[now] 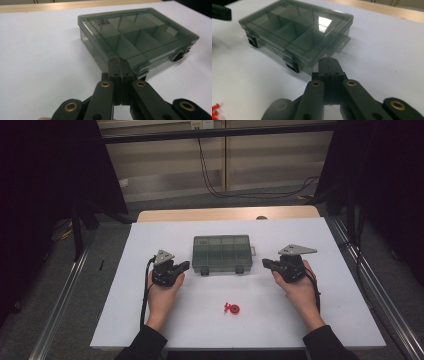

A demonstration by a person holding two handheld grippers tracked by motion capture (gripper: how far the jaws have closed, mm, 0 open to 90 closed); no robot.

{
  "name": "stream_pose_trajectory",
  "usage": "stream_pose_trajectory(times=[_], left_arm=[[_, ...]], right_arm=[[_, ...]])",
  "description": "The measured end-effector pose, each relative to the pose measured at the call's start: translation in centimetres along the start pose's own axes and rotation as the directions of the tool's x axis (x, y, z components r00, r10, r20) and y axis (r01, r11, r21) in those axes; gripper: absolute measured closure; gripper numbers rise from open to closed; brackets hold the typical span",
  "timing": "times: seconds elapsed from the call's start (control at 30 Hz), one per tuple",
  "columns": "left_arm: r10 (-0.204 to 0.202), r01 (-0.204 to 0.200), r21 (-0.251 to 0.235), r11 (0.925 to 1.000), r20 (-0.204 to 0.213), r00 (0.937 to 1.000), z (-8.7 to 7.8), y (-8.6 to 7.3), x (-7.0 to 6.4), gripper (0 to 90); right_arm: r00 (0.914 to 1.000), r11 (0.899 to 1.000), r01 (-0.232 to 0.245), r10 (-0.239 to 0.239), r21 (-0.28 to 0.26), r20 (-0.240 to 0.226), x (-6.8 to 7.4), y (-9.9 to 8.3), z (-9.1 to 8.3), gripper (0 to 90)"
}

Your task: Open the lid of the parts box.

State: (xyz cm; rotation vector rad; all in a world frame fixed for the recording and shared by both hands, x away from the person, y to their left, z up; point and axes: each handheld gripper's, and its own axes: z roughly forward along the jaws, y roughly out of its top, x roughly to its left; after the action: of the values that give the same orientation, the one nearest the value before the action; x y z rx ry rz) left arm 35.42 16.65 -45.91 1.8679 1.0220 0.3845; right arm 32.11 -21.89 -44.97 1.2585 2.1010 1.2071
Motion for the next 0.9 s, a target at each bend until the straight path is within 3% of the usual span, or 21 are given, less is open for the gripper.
stream_pose_trajectory(times=[0.1, 0.17, 0.2, 0.33, 0.43, 0.5, 0.63, 0.73, 0.9], left_arm=[[0.002, -0.002, 0.019, 0.9998, 0.002, 1.0, 0.3, -0.2, 0.0, 90.0], [0.006, -0.006, 0.029, 0.9996, 0.01, 0.9999, 0.4, -0.2, 0.0, 90.0], [0.004, -0.004, 0.046, 0.9989, 0.001, 1.0, 0.6, -0.3, 0.1, 90.0], [-0.018, 0.016, 0.067, 0.9976, 0.018, 0.9997, 0.8, -0.6, 0.5, 90.0], [-0.01, 0.009, 0.079, 0.9968, 0.017, 0.9998, 0.9, -0.7, 0.5, 90.0], [-0.022, 0.02, 0.079, 0.9966, 0.021, 0.9995, 1.1, -0.7, 0.5, 90.0], [-0.023, 0.022, 0.089, 0.9958, 0.01, 0.9997, 1.4, -0.8, 0.3, 90.0], [-0.022, 0.022, 0.099, 0.9948, 0.003, 0.9997, 1.5, -0.9, 0.3, 90.0], [-0.031, 0.027, 0.091, 0.9955, 0.036, 0.9989, 1.4, -0.9, 0.5, 90.0]], right_arm=[[0.9998, 0.999, -0.003, 0.004, 0.048, -0.021, -0.3, -0.3, 0.7, 90.0], [0.9995, 0.999, -0.004, 0.006, 0.052, -0.032, -0.4, -0.3, 0.9, 90.0], [0.9988, 0.997, 0.023, -0.02, 0.074, -0.045, -0.2, -0.5, 1.3, 90.0], [0.9968, 0.993, 0.059, -0.053, 0.103, -0.06, 0.4, -0.5, 1.9, 90.0], [0.9966, 0.992, 0.066, -0.06, 0.11, -0.057, 0.7, -0.3, 2.1, 90.0], [0.9957, 0.988, 0.092, -0.09, 0.123, -0.023, 0.7, -0.3, 2.5, 90.0], [0.994, 0.986, 0.102, -0.095, 0.13, -0.055, 0.7, 0.0, 2.8, 90.0], [0.9918, 0.98, 0.126, -0.122, 0.152, -0.038, 1.3, 0.3, 3.1, 90.0], [0.9925, 0.978, 0.122, -0.12, 0.171, -0.024, 1.4, 0.2, 3.5, 90.0]])
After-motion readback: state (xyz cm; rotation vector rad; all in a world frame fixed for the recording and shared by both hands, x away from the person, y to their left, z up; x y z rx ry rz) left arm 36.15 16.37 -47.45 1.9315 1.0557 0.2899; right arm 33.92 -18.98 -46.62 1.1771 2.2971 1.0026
